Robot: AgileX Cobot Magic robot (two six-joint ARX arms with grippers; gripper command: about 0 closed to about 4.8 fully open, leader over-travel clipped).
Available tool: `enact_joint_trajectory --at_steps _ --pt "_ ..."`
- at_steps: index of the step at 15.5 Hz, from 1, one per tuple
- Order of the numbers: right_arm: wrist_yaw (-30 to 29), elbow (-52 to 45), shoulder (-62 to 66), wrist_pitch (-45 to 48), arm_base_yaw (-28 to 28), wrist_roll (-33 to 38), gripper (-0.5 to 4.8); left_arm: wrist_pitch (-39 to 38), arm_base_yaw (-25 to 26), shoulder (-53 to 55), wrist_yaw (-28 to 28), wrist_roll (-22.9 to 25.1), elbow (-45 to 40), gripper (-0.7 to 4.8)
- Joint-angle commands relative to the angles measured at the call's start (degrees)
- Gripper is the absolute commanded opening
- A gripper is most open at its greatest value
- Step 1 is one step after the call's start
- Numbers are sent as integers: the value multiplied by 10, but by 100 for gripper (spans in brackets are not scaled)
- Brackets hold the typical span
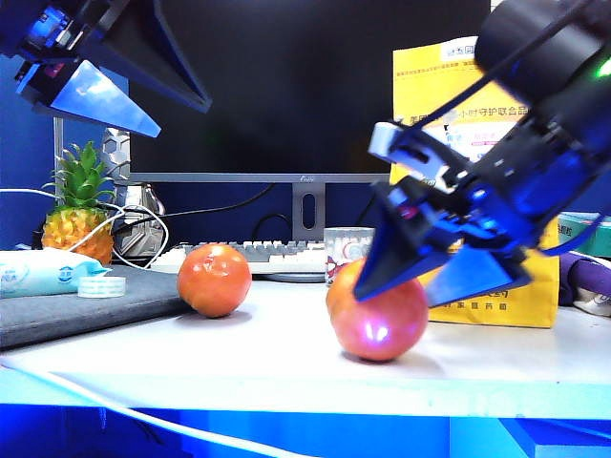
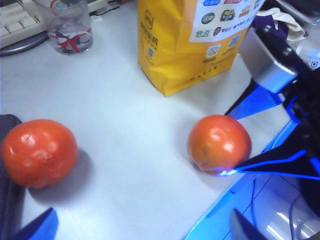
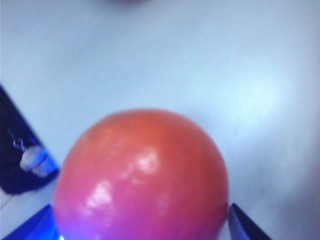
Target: Pick up the orange and throw it into the yellow paper bag.
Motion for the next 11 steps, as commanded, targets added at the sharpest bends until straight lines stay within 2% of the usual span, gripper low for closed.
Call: enact_joint_trajectory --at_steps 1,2,3,4,7,11 --pt "1 3 23 43 4 8 479 6 0 0 2 2 5 479" --pt "3 5 28 46 4 8 479 6 0 0 2 2 5 479" --pt "2 5 28 52 4 7 444 6 0 0 2 2 5 479" --pt "2 5 28 78 4 7 204 5 0 3 2 2 5 479" --pt "-2 21 26 113 4 19 197 8 0 14 -3 4 4 479" --pt "-15 132 0 49 6 21 197 25 0 16 -24 4 4 479"
